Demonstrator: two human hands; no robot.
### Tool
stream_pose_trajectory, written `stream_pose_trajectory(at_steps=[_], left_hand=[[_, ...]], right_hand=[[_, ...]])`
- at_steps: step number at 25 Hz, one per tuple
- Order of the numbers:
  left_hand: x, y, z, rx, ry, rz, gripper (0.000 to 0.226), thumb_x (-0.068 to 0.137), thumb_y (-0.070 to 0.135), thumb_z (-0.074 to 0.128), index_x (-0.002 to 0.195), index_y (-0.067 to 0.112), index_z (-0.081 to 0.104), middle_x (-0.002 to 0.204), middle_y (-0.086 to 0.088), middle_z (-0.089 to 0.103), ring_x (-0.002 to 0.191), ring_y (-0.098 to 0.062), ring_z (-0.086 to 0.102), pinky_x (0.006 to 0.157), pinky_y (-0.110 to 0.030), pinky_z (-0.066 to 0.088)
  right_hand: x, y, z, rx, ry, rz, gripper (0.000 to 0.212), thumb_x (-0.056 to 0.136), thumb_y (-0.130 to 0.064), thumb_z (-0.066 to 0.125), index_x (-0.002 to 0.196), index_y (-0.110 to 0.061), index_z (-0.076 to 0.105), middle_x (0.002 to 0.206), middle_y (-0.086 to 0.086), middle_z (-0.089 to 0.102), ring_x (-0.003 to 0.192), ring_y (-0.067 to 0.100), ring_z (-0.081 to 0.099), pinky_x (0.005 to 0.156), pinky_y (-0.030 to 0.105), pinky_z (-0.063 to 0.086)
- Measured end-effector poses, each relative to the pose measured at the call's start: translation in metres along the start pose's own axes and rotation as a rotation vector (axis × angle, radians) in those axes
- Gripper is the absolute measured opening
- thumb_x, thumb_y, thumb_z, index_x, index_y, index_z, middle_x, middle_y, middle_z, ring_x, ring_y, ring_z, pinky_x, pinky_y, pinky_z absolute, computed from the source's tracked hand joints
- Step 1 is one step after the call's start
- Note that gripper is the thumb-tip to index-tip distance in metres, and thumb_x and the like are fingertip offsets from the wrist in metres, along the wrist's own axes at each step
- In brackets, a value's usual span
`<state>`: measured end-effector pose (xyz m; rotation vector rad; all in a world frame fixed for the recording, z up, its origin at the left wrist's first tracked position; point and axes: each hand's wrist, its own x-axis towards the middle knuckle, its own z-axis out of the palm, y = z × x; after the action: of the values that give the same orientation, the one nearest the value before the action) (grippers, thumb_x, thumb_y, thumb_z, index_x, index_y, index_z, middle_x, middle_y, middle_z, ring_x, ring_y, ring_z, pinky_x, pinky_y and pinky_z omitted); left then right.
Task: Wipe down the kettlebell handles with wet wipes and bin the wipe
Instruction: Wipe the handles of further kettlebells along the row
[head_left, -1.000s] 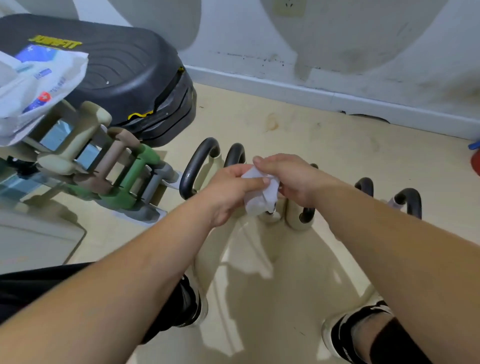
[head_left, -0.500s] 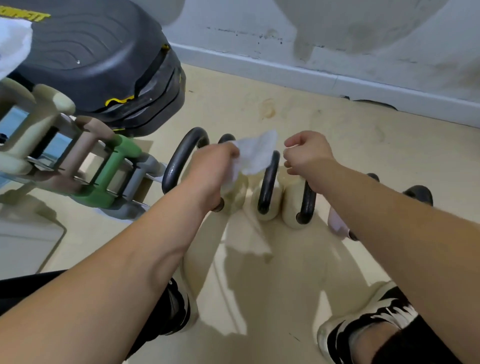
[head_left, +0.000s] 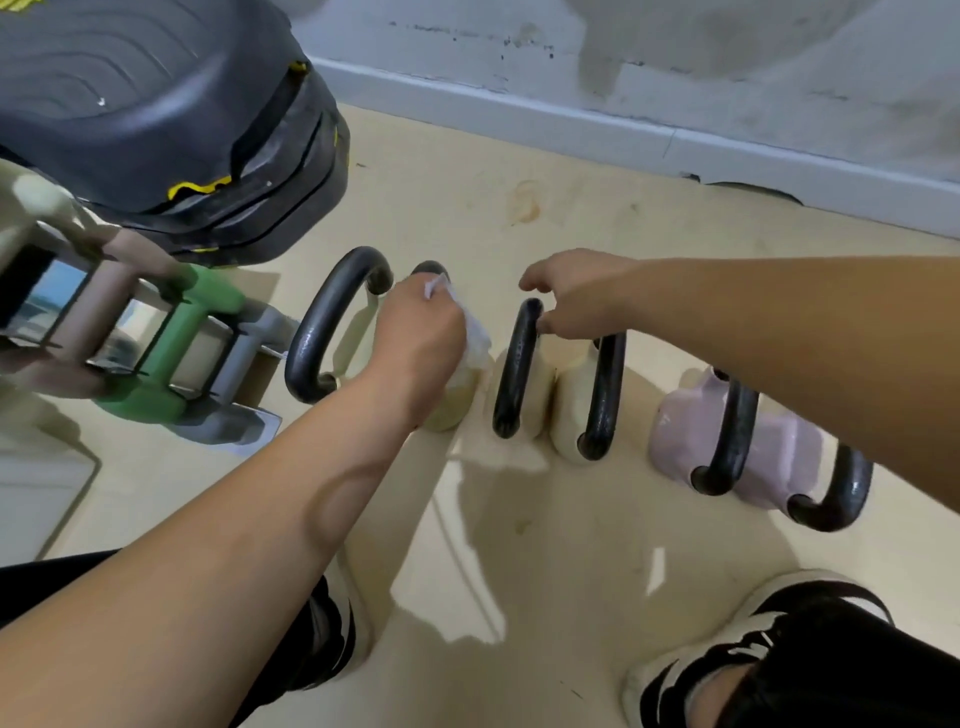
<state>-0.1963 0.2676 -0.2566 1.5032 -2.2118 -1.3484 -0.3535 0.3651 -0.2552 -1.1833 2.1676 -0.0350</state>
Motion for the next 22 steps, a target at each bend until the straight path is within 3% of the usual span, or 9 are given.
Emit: stream_pose_trajectory(at_steps=[3,5,6,8,11,13,15,18,22], left_hand=[[-0.004,-0.013,0.024,0.034,-0.155,0.289,0.026,0.099,0.019,0.039,0.076,0.024,0.049,0.085,0.000,0.056,0.079,-0.021,0.051,0.074,-0.033,0.042],[-0.028,-0.033,0.048,0.085,-0.337,0.330,0.028,0.103,0.025,0.039,0.120,0.018,0.060,0.127,-0.010,0.061,0.118,-0.022,0.056,0.103,-0.034,0.040],[-0.045,-0.039,0.055,0.152,-0.369,0.341,0.048,0.105,0.030,0.040,0.149,0.010,0.041,0.153,-0.010,0.046,0.143,-0.019,0.041,0.117,-0.034,0.031],[-0.069,-0.050,0.066,0.216,-0.349,0.343,0.075,0.107,0.045,0.037,0.163,0.006,0.006,0.171,-0.005,0.012,0.158,-0.014,0.007,0.128,-0.033,0.011],[-0.069,-0.048,0.061,0.031,-0.186,0.303,0.055,0.110,0.039,0.031,0.151,0.005,0.043,0.155,-0.006,0.046,0.142,-0.013,0.044,0.116,-0.026,0.035],[-0.048,-0.039,0.052,-0.238,-0.111,0.080,0.027,0.107,0.023,0.049,0.121,0.006,0.065,0.110,-0.003,0.068,0.086,-0.006,0.065,0.072,-0.017,0.055],[-0.032,-0.036,0.049,-0.372,-0.204,-0.049,0.021,0.100,0.014,0.064,0.120,0.008,0.063,0.098,-0.005,0.068,0.065,-0.005,0.065,0.051,-0.022,0.055],[-0.020,-0.038,0.062,-0.256,-0.342,0.013,0.021,0.102,0.029,0.059,0.105,0.010,0.065,0.088,-0.012,0.069,0.064,-0.021,0.061,0.055,-0.039,0.051],[-0.031,-0.049,0.083,-0.057,-0.147,0.146,0.024,0.103,0.040,0.050,0.109,0.018,0.057,0.095,0.003,0.064,0.085,-0.016,0.062,0.081,-0.041,0.055]], right_hand=[[0.007,0.015,0.008,0.127,-0.018,-0.014,0.065,0.090,-0.028,0.073,0.149,-0.028,0.048,0.142,-0.002,0.057,0.132,0.020,0.052,0.107,0.029,0.041],[0.006,0.024,0.019,0.210,-0.007,-0.024,0.065,0.087,-0.029,0.076,0.147,-0.032,0.050,0.138,-0.006,0.060,0.132,0.015,0.053,0.110,0.028,0.040],[0.006,0.027,0.024,0.244,0.009,-0.031,0.063,0.088,-0.028,0.074,0.147,-0.032,0.051,0.138,-0.007,0.060,0.132,0.014,0.053,0.111,0.027,0.039],[0.010,0.027,0.026,0.294,0.030,-0.026,0.056,0.091,-0.022,0.065,0.145,-0.031,0.053,0.140,-0.007,0.060,0.132,0.013,0.053,0.106,0.020,0.038],[0.012,0.022,0.015,0.292,0.012,0.000,0.048,0.095,-0.026,0.057,0.143,-0.031,0.058,0.142,-0.009,0.059,0.131,0.016,0.053,0.103,0.023,0.040],[0.012,0.022,0.011,0.264,0.002,-0.007,0.045,0.098,-0.036,0.056,0.143,-0.030,0.058,0.145,-0.009,0.057,0.134,0.017,0.050,0.107,0.026,0.038],[0.010,0.023,0.011,0.259,0.016,-0.017,0.046,0.098,-0.041,0.057,0.142,-0.029,0.059,0.146,-0.009,0.057,0.134,0.016,0.050,0.104,0.025,0.036],[0.009,0.022,0.010,0.306,0.026,-0.011,0.046,0.095,-0.043,0.061,0.138,-0.028,0.063,0.142,-0.010,0.060,0.131,0.014,0.053,0.100,0.022,0.037],[0.010,0.020,0.009,0.287,0.017,-0.021,0.047,0.092,-0.049,0.064,0.134,-0.028,0.067,0.137,-0.011,0.063,0.126,0.014,0.056,0.106,0.028,0.043]])
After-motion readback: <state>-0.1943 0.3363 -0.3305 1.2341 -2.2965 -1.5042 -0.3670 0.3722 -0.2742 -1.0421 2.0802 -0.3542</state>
